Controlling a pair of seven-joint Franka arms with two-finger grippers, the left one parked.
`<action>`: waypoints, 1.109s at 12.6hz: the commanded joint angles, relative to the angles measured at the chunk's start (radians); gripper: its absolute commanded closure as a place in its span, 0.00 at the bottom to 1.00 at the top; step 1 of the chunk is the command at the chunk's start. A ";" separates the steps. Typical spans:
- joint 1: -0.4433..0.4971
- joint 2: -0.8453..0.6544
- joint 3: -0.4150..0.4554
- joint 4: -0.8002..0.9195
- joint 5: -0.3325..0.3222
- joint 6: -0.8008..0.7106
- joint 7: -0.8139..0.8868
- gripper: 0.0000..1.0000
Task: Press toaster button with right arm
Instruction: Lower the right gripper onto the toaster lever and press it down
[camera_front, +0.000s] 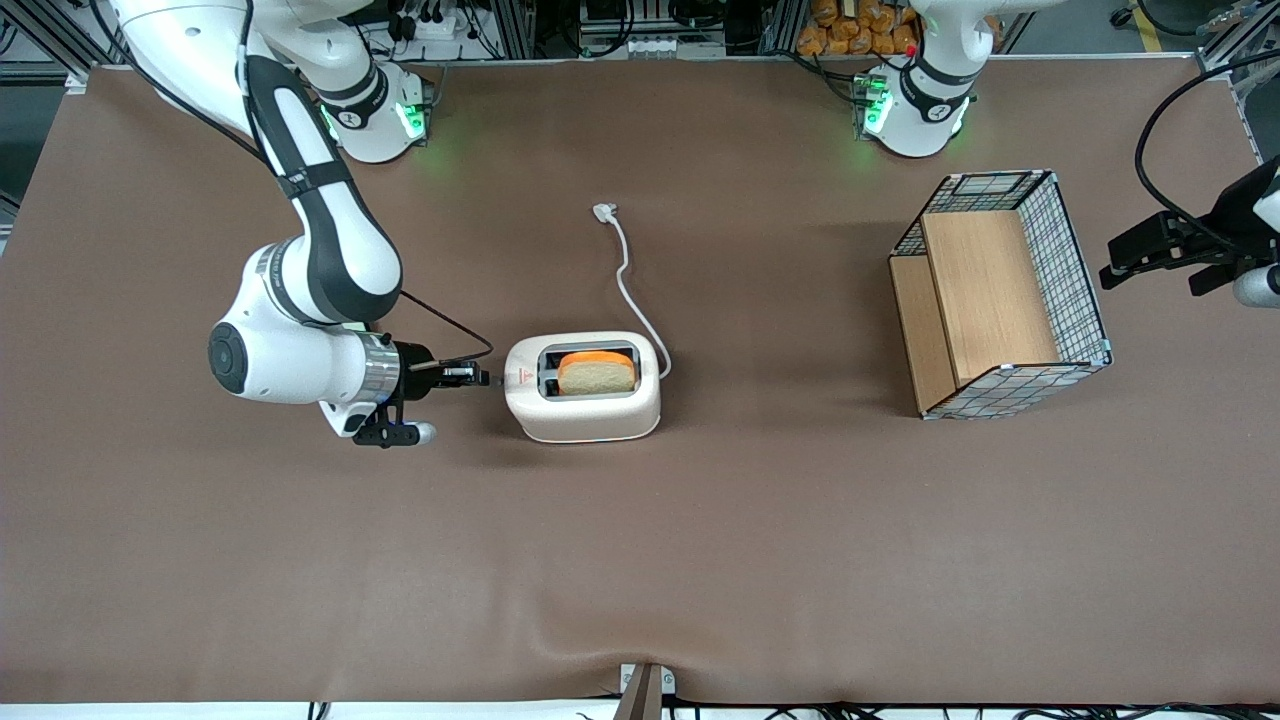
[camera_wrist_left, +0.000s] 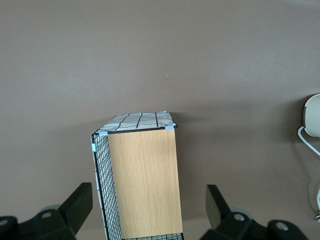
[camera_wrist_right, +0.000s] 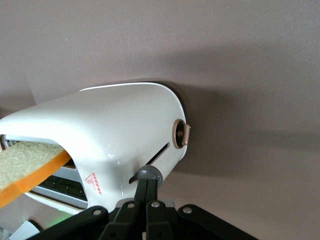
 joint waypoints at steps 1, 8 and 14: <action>0.009 0.011 -0.007 -0.004 0.029 0.021 -0.026 1.00; 0.029 0.038 -0.007 -0.007 0.029 0.062 -0.026 1.00; 0.047 0.071 -0.005 -0.013 0.028 0.116 -0.030 1.00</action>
